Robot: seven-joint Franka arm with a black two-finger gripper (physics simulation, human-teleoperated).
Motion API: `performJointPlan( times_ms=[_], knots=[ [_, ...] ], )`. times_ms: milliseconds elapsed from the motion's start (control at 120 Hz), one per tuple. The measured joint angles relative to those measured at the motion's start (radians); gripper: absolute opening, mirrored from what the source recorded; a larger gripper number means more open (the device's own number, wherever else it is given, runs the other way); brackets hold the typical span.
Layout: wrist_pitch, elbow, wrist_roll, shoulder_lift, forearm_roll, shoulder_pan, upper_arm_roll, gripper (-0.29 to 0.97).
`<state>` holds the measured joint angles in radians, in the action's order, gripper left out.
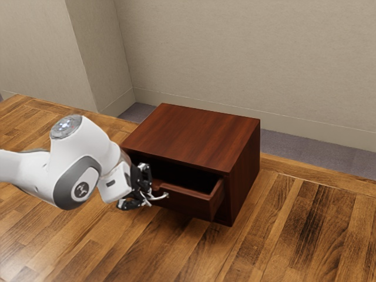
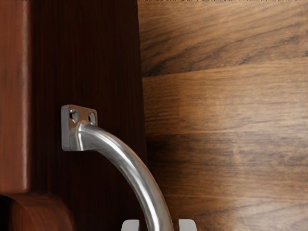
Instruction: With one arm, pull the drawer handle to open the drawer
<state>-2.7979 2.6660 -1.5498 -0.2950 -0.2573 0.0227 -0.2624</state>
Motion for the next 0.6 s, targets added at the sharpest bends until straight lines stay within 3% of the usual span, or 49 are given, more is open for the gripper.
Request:
performJointPlan(
  times_ms=[600],
  knots=[
    [0.024, 0.075, 0.021, -0.11, 0.001, 0.025, 0.0, -0.11]
  ],
)
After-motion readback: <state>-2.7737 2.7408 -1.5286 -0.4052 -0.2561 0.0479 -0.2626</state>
